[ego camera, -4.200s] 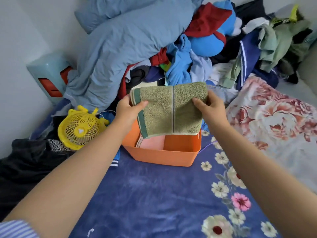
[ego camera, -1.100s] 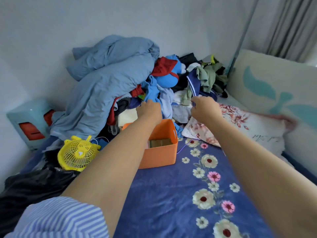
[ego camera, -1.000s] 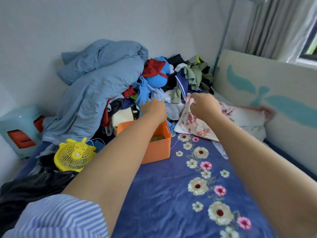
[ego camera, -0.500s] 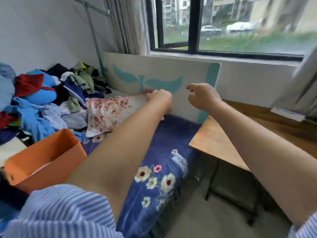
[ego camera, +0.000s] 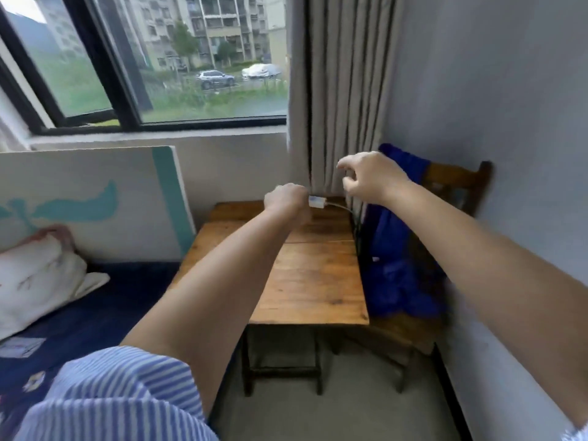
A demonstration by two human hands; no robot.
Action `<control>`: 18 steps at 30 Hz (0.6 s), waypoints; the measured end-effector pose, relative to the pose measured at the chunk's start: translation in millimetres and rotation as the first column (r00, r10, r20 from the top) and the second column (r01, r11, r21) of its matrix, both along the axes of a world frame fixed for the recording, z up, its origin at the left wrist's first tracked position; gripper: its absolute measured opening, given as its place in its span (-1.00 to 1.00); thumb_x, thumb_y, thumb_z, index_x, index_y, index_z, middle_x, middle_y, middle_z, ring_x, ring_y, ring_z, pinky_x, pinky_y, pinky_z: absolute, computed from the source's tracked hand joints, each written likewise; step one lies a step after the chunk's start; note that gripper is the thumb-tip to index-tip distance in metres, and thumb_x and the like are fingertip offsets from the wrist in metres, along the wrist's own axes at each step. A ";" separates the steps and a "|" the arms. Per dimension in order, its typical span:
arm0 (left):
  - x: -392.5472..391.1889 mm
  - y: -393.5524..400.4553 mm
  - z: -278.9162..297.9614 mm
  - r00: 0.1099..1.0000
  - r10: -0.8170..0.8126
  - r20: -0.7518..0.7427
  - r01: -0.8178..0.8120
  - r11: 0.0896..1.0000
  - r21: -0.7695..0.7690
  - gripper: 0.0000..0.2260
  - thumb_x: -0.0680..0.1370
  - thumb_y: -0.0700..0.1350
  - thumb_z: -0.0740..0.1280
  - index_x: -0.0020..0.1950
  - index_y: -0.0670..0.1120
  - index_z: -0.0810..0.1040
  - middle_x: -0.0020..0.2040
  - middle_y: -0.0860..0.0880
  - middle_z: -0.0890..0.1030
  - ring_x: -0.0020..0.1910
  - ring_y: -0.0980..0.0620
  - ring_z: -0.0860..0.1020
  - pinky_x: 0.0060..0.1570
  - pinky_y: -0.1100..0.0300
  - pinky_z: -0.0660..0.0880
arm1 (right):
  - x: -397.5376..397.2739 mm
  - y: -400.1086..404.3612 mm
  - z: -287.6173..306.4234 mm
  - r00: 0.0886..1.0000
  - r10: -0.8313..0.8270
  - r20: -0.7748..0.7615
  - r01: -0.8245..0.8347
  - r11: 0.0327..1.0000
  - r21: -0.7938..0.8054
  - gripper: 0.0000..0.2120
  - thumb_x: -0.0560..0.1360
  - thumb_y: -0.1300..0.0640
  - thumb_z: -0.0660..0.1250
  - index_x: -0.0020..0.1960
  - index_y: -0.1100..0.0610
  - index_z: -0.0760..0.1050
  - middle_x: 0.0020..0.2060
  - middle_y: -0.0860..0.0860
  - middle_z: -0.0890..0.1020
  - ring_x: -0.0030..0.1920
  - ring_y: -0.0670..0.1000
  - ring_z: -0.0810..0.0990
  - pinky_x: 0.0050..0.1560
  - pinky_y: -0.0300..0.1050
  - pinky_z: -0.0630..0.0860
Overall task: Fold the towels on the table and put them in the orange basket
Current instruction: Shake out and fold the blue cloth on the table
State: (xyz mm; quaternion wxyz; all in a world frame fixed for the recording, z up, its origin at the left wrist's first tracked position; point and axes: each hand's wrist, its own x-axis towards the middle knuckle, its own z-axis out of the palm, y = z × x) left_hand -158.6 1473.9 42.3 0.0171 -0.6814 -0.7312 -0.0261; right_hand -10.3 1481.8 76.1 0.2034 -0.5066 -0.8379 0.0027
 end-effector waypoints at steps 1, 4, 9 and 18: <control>15.7 9.5 -3.3 1.000 -0.017 0.012 0.017 1.000 -0.003 -0.77 0.48 -0.24 0.19 0.08 -0.14 0.54 0.13 -0.13 0.55 0.12 -0.15 0.51 -0.14 0.11 0.36 | 21.8 8.8 -1.6 1.000 -0.020 -0.011 0.020 1.000 -0.021 -0.65 0.51 0.20 0.15 0.29 0.14 0.41 0.21 0.15 0.53 0.20 0.16 0.48 0.16 0.03 0.46; 65.5 45.6 -9.7 0.994 -0.094 0.060 0.093 0.996 0.013 -0.80 0.49 -0.20 0.20 0.05 -0.14 0.54 0.11 -0.14 0.55 0.05 -0.15 0.52 -0.18 0.11 0.36 | 90.2 37.5 -7.0 0.990 -0.140 -0.023 0.138 0.988 -0.069 -0.65 0.50 0.20 0.17 0.28 0.15 0.42 0.22 0.14 0.54 0.22 0.16 0.46 0.15 -0.02 0.44; 124.8 112.3 -21.3 0.977 -0.203 0.066 0.204 0.979 -0.005 -0.86 0.50 -0.19 0.20 -0.03 -0.14 0.53 0.04 -0.13 0.55 -0.05 -0.11 0.47 -0.21 0.10 0.34 | 173.6 83.9 -29.7 0.930 -0.358 -0.078 0.344 0.926 -0.155 -0.65 0.49 0.21 0.19 0.27 0.17 0.44 0.22 0.13 0.55 0.22 0.16 0.48 0.12 -0.09 0.41; 160.6 256.3 -45.1 0.962 -0.254 0.100 0.260 0.964 -0.056 -0.79 0.51 -0.23 0.14 -0.34 -0.12 0.34 -0.35 0.01 0.33 -0.29 0.00 0.38 -0.48 0.20 0.22 | 228.8 189.4 -57.9 0.877 -0.476 -0.062 0.452 0.863 -0.225 -0.66 0.53 0.19 0.18 0.30 0.17 0.41 0.23 0.14 0.52 0.22 0.14 0.48 0.18 -0.07 0.42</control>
